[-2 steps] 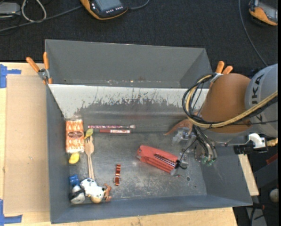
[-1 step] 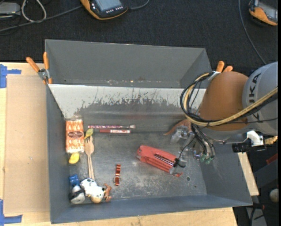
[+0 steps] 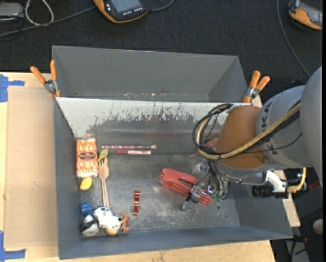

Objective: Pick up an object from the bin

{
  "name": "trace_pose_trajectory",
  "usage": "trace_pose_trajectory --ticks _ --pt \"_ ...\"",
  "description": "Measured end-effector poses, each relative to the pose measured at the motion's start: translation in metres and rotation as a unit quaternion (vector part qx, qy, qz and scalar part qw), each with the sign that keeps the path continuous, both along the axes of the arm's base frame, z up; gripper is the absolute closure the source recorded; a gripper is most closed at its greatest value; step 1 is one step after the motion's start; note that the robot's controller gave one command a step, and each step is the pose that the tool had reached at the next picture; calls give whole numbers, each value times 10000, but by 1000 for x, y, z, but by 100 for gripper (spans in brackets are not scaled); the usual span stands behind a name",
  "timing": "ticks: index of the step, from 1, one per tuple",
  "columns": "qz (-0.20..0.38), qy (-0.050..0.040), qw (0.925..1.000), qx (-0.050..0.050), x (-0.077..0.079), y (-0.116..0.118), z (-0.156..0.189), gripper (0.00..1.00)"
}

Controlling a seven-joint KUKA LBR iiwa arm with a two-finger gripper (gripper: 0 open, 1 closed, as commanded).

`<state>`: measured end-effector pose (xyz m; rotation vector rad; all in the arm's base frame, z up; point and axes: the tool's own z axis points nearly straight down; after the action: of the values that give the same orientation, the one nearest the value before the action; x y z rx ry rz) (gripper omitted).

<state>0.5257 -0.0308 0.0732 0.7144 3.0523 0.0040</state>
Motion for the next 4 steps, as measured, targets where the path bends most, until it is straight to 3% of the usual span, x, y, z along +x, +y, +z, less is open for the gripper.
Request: trace_pose_trajectory --ticks 1,2,3,4 --pt "311 -52 9995 -19 3 12 -2 100" --pt "317 -52 9995 -20 3 12 -2 100" --pt "323 5 9995 -11 0 13 25 100" --pt "328 -36 9995 -13 2 13 57 100"
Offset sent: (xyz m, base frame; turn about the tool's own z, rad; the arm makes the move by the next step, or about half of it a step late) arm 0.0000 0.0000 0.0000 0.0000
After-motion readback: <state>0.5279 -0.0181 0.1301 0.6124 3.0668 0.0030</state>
